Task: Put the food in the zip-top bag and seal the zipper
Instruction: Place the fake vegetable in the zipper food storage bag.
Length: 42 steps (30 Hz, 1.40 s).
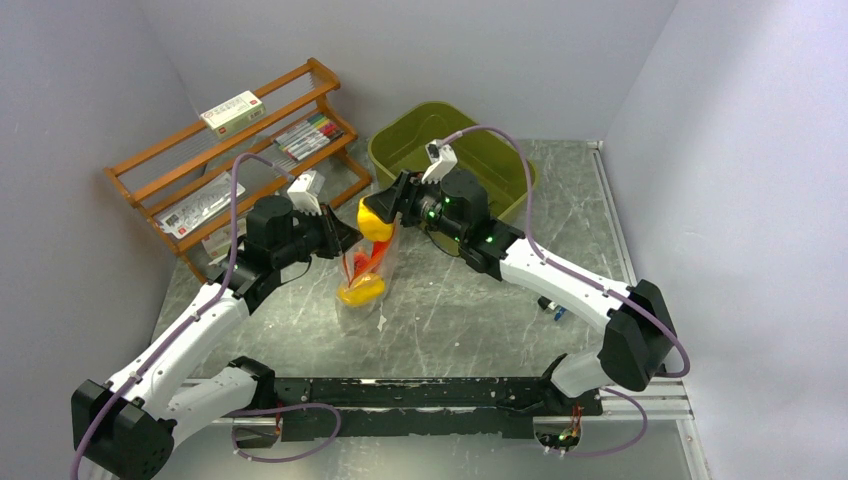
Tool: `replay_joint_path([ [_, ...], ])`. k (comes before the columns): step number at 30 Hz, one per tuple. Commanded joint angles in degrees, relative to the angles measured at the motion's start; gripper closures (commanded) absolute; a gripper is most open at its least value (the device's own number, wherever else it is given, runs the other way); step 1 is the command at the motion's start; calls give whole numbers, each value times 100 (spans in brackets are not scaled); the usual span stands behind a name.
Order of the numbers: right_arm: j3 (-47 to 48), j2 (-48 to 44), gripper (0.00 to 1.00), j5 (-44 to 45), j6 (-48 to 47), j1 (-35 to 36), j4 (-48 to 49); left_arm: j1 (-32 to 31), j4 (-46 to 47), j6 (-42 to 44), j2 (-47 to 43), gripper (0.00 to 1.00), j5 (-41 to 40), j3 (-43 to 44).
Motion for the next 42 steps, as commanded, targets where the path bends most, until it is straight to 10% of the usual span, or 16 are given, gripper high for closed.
replay_joint_path([
  [1, -149, -241, 54, 120, -163, 30, 36, 27, -112, 6, -19, 93, -399, 84],
  [28, 141, -12, 31, -200, -509, 83, -580, 27, -120, -136, -1, 93, -451, 96],
  [42, 562, -125, 36, -38, -608, 78, -1128, 27, -313, -55, -80, 93, -401, 211],
])
